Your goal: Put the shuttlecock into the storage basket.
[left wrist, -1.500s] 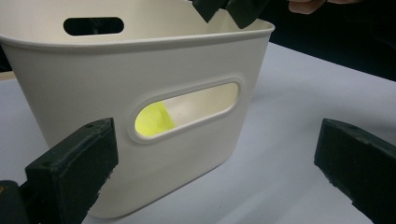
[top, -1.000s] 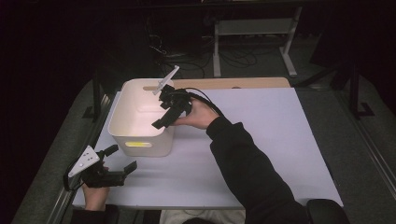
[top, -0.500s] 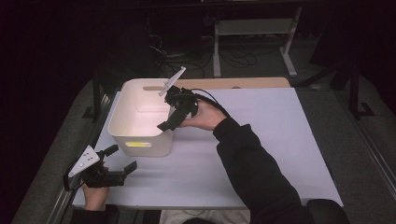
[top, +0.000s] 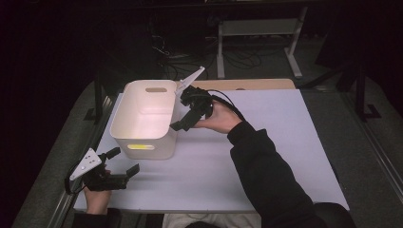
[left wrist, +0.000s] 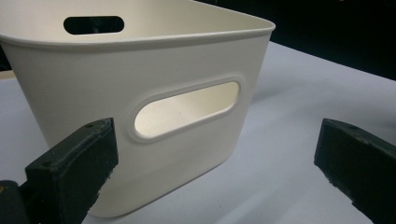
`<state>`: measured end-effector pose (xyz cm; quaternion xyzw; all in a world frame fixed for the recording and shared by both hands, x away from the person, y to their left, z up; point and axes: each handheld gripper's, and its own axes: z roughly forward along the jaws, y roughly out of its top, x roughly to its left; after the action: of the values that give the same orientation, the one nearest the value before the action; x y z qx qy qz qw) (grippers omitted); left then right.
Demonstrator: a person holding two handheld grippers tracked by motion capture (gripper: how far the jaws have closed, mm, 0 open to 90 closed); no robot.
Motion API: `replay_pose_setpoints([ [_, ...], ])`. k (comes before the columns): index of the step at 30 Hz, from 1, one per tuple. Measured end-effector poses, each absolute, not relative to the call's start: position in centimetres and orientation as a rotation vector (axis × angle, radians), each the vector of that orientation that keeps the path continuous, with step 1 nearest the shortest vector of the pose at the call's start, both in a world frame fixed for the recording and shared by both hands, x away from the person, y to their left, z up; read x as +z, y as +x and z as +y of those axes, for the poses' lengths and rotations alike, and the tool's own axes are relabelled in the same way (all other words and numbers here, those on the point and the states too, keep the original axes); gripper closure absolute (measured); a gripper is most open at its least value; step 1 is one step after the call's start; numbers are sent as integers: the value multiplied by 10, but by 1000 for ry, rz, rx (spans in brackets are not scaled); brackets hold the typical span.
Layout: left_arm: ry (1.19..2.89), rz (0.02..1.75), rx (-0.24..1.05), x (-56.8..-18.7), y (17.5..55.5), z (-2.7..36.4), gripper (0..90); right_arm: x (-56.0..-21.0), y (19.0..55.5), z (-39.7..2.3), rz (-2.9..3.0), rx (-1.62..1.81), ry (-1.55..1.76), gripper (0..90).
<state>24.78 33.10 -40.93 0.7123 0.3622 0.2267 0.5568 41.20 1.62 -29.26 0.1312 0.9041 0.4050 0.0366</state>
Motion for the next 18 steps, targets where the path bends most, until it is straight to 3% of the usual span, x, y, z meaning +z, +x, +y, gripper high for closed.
replay_pose_setpoints([
  [18, 1683, 856, 536, -409, 248, 331, 0, -303, 412, -20, 2733, 1236, 476, 0],
])
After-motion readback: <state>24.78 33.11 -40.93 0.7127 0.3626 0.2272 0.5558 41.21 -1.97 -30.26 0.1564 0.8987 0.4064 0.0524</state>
